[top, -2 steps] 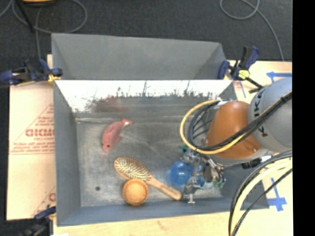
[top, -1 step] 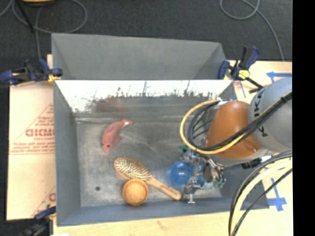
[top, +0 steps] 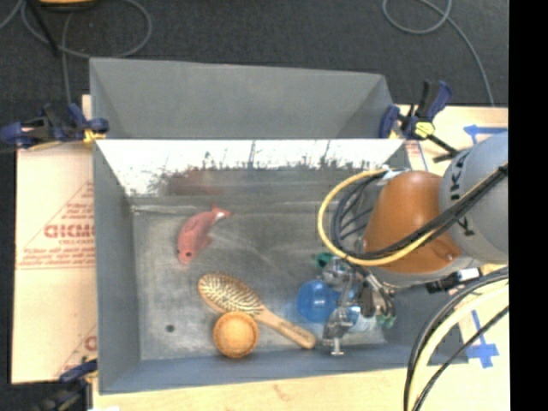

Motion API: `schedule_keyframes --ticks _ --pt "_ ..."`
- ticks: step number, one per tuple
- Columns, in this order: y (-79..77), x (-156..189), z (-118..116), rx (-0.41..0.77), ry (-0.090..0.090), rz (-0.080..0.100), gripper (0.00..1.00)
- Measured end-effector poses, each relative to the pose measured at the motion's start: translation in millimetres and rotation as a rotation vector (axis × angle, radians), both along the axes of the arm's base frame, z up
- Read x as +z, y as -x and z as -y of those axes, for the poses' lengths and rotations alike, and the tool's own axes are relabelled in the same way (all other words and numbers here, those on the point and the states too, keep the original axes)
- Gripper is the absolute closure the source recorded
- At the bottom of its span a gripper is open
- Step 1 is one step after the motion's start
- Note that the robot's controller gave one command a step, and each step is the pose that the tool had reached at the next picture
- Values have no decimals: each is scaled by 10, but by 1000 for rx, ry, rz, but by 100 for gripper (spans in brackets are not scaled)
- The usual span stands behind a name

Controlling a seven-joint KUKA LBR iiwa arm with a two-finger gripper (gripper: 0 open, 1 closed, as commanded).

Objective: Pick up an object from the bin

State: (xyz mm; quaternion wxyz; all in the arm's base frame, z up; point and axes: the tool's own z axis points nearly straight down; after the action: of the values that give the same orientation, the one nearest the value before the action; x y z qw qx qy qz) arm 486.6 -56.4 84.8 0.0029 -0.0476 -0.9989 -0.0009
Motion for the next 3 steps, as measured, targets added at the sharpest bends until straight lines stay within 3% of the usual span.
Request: schedule_keyframes --ticks 2,3 --pt "-16 542 3 1 1 8 100" --pt "-26 622 5 1 2 13 100"
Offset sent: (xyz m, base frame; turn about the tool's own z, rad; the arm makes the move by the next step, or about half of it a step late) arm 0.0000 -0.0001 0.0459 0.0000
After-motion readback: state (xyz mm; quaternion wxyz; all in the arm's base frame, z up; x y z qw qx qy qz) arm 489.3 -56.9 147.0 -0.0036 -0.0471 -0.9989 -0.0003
